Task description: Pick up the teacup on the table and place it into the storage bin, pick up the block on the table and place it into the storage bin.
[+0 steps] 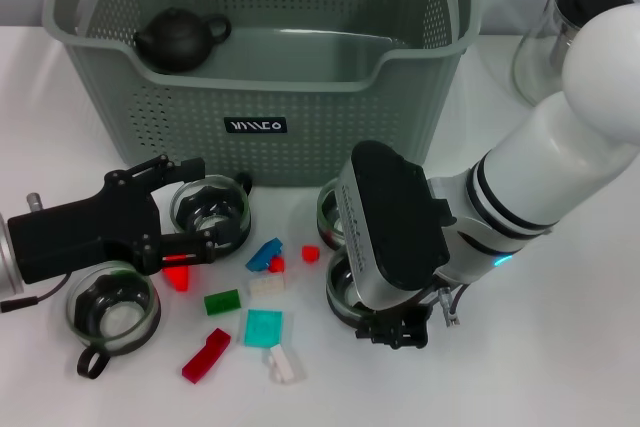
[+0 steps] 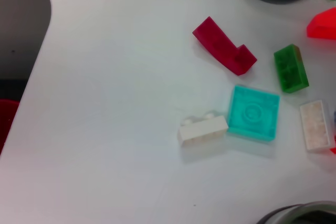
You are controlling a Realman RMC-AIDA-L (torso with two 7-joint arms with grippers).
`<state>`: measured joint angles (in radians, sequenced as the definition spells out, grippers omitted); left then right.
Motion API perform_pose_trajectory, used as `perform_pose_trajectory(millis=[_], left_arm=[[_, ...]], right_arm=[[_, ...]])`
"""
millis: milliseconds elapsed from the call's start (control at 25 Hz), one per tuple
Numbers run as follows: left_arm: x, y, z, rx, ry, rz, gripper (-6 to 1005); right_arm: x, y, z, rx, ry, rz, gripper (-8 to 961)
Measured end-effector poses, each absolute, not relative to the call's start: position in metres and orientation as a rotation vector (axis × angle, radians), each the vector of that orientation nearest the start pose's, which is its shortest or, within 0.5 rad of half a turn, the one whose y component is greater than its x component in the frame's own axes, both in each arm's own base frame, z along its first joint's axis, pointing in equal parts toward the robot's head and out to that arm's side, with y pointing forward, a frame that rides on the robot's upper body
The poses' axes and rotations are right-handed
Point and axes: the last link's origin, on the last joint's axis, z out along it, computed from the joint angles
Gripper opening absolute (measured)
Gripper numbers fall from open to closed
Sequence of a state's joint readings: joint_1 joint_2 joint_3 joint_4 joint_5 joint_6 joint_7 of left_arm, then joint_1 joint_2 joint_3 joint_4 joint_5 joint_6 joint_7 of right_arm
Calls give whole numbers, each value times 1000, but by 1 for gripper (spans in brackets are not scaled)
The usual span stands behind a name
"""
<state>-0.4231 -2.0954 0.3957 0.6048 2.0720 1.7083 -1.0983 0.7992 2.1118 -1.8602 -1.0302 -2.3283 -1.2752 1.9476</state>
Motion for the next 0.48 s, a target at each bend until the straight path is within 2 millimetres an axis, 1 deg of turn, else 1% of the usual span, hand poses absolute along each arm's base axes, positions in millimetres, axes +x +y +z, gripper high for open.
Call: perform_pose_trajectory(millis=[160, 360, 440, 480], left_arm=[[-301, 284, 14, -2569, -502, -842, 934], [-300, 285, 14, -2568, -499, -843, 934], [-300, 285, 15, -2564, -496, -843, 934], [-300, 285, 15, -2564, -496, -843, 935]], right_arm=[[131, 325, -122, -3102, -331, -650, 282], [124, 320, -114, -3127, -342, -655, 171], [120, 317, -110, -3134, -338, -651, 55], [117, 317, -107, -3136, -332, -648, 55]])
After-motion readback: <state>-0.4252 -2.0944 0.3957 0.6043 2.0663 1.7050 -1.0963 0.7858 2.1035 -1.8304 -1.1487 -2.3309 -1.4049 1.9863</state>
